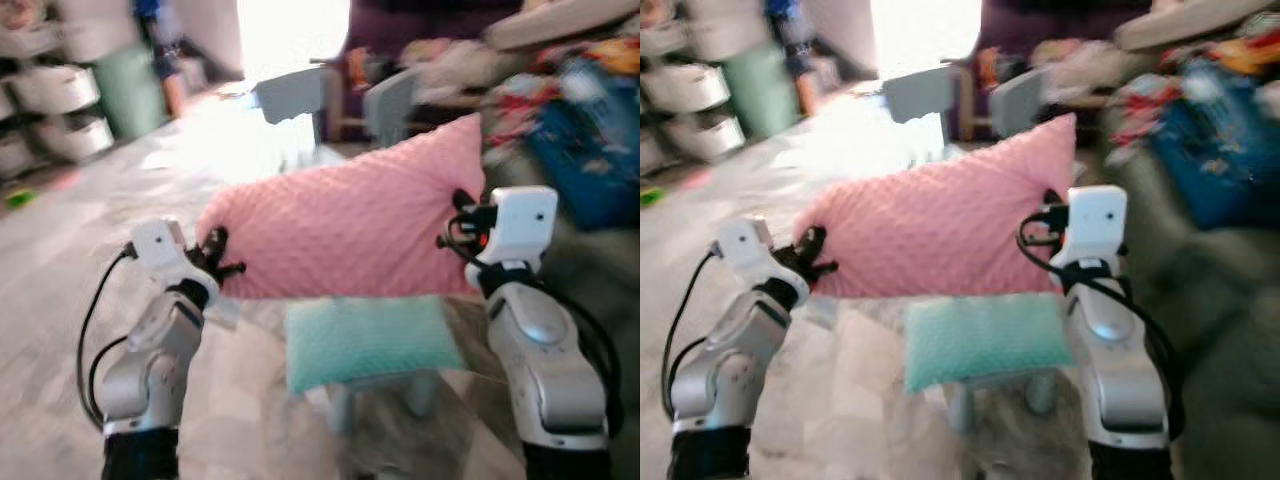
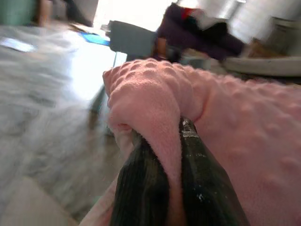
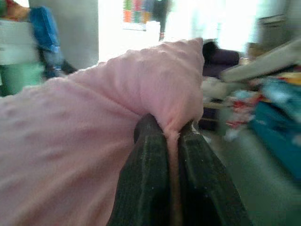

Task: Move the pillow to the sofa

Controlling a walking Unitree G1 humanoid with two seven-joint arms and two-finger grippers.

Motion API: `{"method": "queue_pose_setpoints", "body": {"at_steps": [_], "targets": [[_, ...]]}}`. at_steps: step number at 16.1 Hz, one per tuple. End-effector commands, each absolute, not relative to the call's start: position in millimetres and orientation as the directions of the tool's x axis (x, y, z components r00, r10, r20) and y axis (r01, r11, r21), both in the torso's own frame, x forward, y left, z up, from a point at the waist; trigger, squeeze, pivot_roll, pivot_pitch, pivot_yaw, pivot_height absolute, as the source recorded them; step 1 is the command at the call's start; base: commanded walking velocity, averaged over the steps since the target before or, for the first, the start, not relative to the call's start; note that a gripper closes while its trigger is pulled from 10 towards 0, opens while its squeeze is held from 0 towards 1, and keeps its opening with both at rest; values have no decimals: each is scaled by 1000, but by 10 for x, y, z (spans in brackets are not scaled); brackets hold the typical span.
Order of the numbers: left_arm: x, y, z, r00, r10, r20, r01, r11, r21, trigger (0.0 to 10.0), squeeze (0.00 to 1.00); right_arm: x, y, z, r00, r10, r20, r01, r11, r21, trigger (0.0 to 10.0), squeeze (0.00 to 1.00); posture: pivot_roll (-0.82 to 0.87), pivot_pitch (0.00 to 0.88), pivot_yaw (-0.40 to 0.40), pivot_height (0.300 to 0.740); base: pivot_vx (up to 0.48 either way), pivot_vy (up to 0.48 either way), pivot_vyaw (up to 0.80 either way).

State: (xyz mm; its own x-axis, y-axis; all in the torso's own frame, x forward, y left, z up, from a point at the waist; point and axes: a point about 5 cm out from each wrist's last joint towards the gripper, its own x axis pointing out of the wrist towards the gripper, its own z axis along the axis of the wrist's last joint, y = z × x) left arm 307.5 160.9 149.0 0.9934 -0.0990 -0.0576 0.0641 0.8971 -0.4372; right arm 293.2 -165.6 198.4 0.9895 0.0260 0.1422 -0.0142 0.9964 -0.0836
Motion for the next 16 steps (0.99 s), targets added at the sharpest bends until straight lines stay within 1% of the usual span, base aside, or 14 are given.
{"method": "queue_pose_setpoints", "body": {"at_steps": [1, 16], "targets": [[3100, 1630, 1592, 996, -91, -26, 71, 904, -422, 10000, 0, 2925, -1641, 2086, 982, 27, 188, -12, 997, -80, 10000, 0, -187, 0, 12, 740, -289, 0, 0], [3126, 1623, 1606, 995, -94, -18, 77, 901, -428, 10000, 0, 2944, -1660, 2100, 981, 21, 193, -5, 997, -83, 10000, 0, -189, 0, 12, 740, -288, 0, 0]]}}
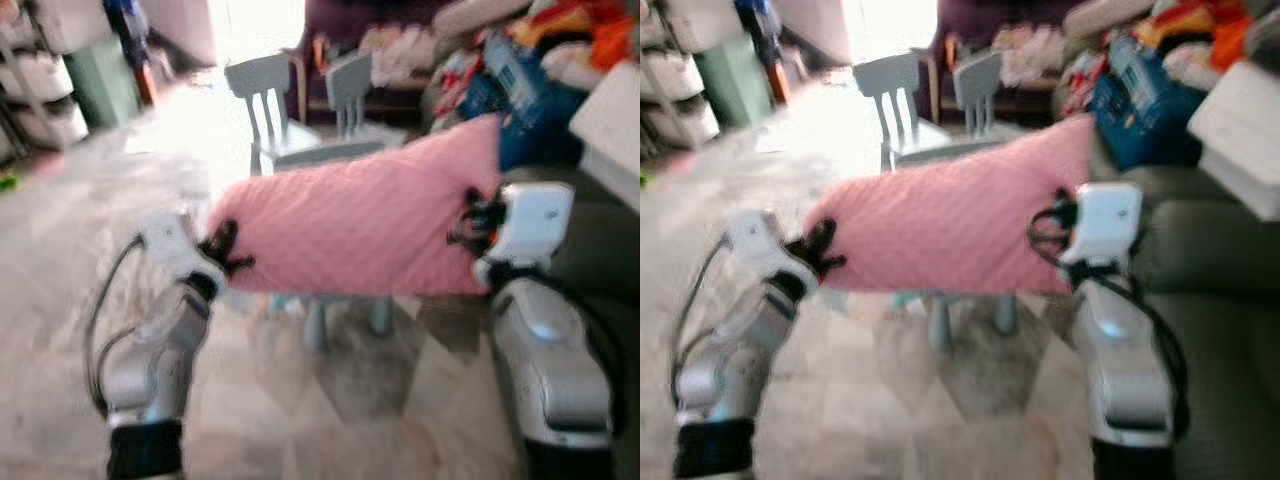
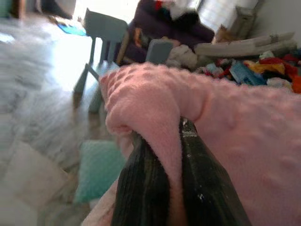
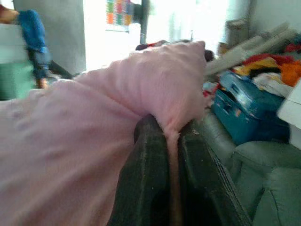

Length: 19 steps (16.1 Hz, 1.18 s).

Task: Move the pillow to the sofa

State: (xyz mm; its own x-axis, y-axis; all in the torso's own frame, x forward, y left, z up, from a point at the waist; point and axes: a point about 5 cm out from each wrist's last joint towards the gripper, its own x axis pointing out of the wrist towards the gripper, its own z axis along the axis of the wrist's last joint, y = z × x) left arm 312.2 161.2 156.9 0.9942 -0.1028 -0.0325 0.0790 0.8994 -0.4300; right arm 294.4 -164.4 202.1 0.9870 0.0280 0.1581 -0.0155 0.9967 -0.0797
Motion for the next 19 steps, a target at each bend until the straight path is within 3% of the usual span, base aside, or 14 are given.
{"method": "queue_pose_setpoints", "body": {"at_steps": [1, 16, 19], "targets": [[3126, 1624, 1605, 996, -92, -19, 75, 901, -428, 10000, 0, 2944, -1659, 2098, 981, 21, 192, -5, 997, -83, 10000, 0, -189, 0, 12, 740, -296, 0, 0], [3137, 1699, 1601, 998, -56, -19, 42, 898, -438, 10000, 0, 2938, -1656, 2073, 984, 23, 177, -9, 997, -80, 10000, 0, -191, 0, 13, 740, -37, 0, 0], [3141, 1700, 1601, 998, -56, -19, 42, 895, -444, 10000, 0, 2941, -1654, 2071, 984, 24, 176, -11, 997, -79, 10000, 0, -191, 0, 13, 740, 0, 341, 0]]}}
